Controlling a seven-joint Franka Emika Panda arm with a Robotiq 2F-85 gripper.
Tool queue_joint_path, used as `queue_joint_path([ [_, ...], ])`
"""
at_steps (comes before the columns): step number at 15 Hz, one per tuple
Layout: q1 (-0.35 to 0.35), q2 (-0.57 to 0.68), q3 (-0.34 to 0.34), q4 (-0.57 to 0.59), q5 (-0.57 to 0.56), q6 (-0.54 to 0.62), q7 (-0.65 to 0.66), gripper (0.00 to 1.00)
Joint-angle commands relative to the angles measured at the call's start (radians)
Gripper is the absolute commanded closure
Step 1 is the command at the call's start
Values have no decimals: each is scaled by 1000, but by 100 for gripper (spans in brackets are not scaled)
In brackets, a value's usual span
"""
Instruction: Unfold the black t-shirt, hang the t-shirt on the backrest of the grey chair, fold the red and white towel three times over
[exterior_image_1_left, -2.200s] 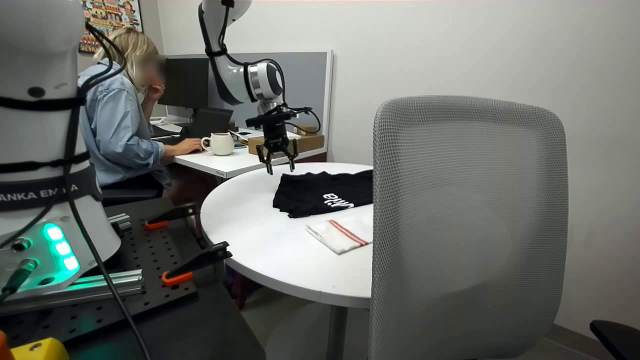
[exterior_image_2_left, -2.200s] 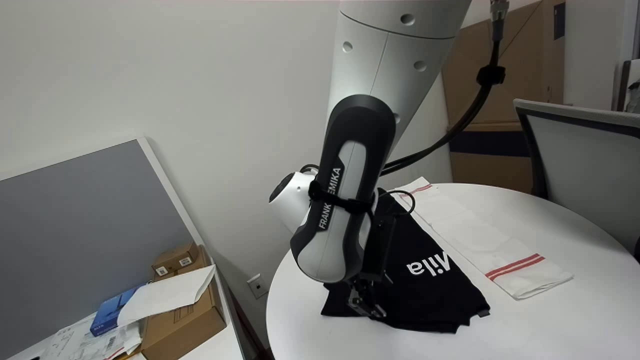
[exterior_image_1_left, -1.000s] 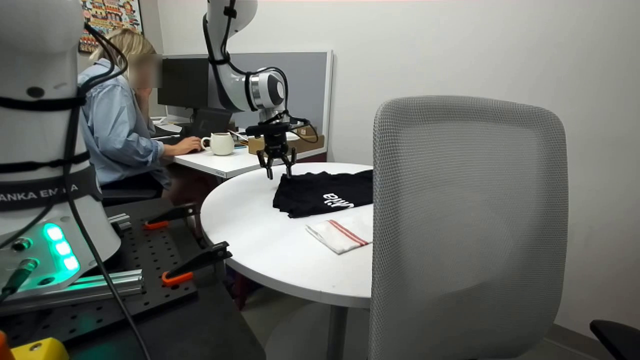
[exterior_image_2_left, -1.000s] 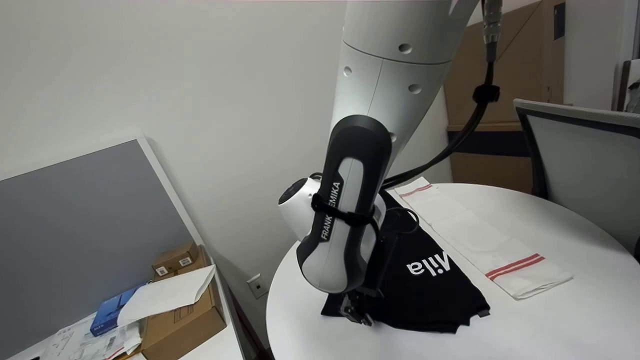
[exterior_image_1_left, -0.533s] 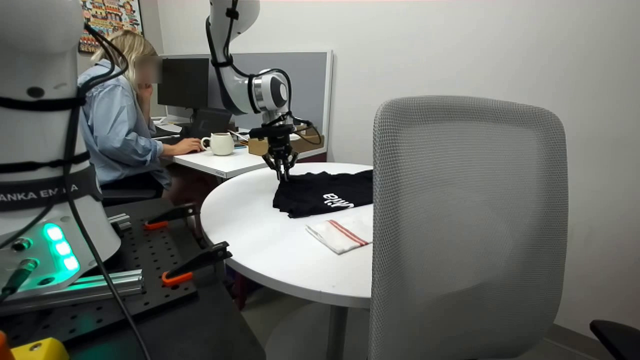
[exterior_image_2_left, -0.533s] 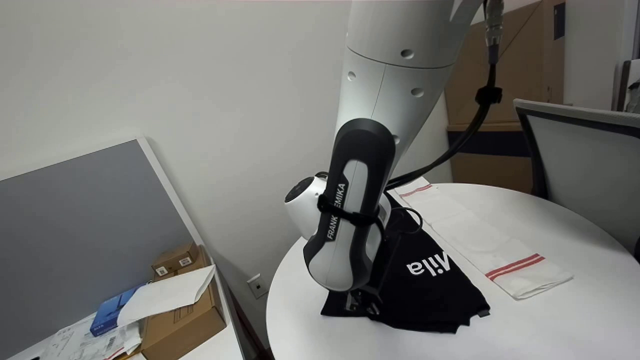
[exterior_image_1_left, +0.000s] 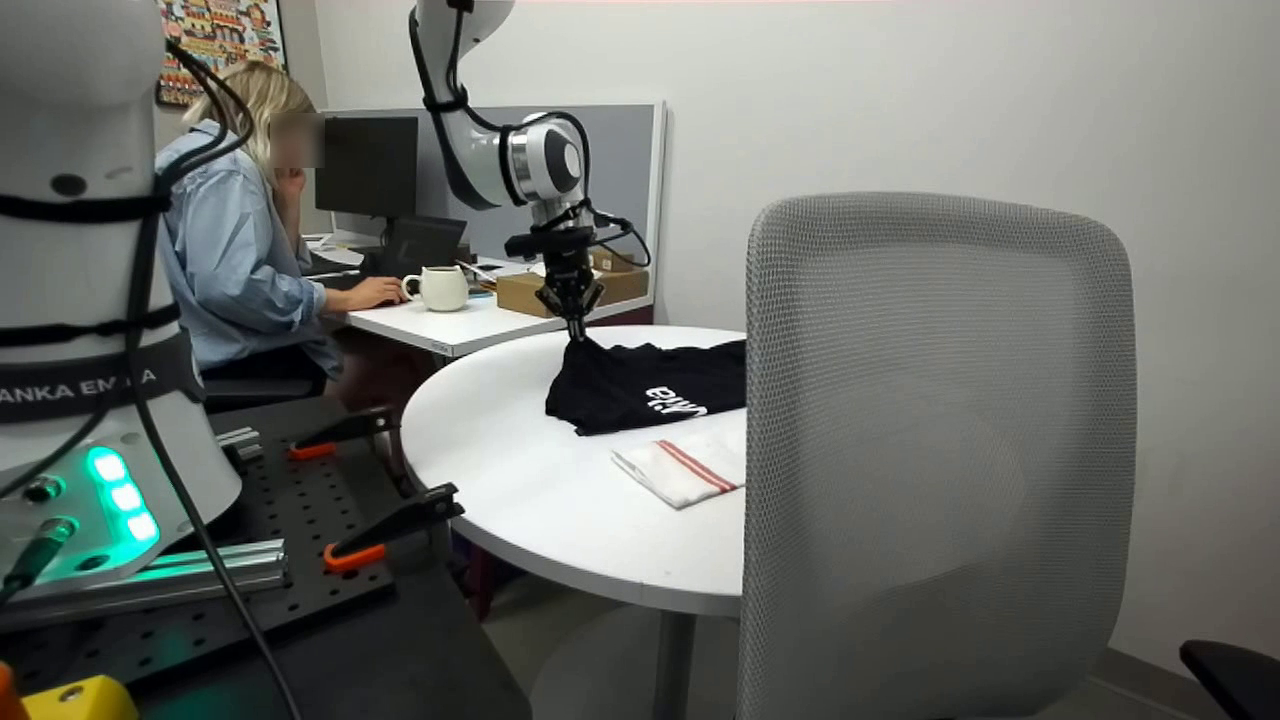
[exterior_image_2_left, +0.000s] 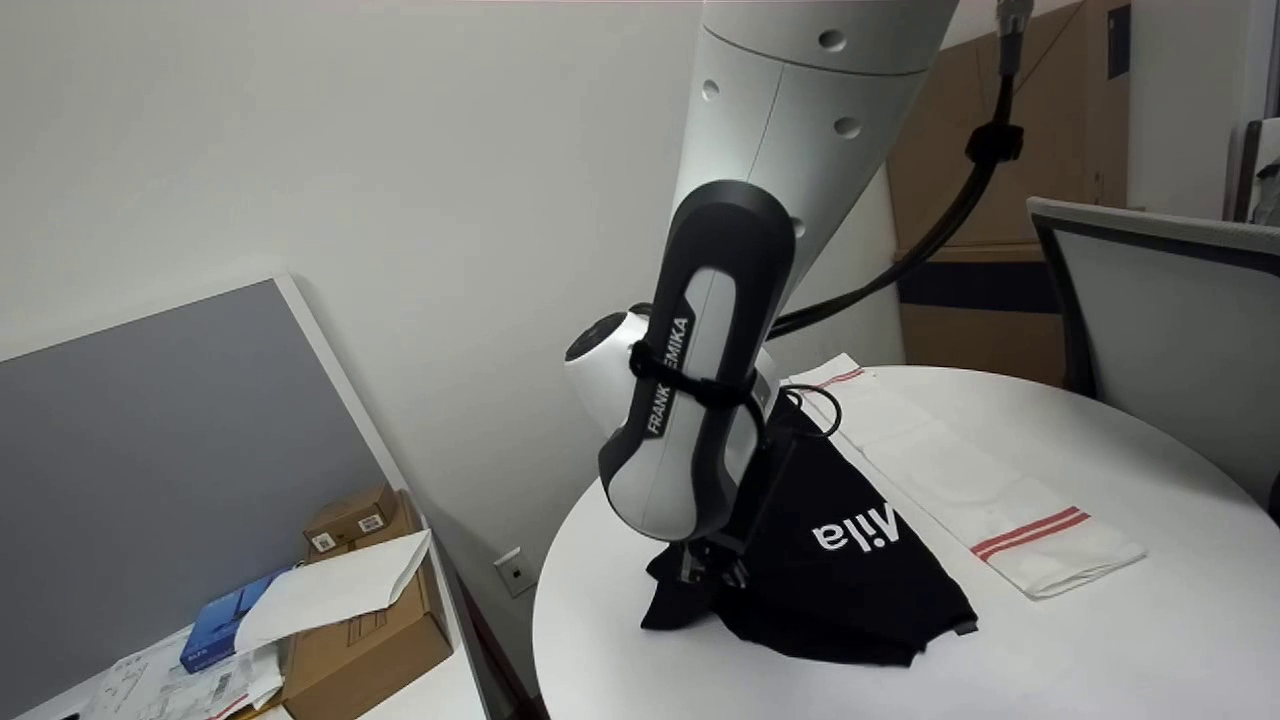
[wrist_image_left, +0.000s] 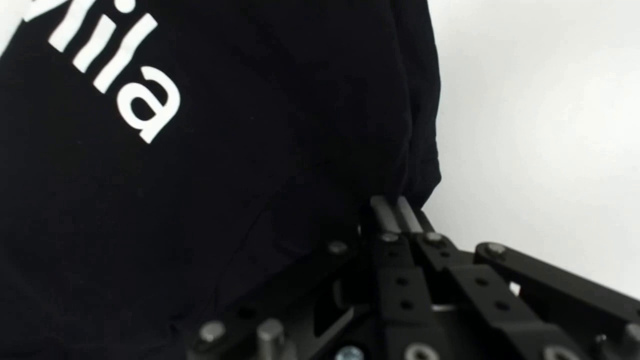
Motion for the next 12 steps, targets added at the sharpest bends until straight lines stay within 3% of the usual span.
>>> queue_joint_path([
  [1,-100,-165,34,-137,111,67,-48,100],
  [6,-311,-335,79,-213,462,0,-230,100],
  [9,-406,-415,29,-227,622,-75,-299,100],
  [12,-477,-474,-56,-241,698,-122,-300,100],
])
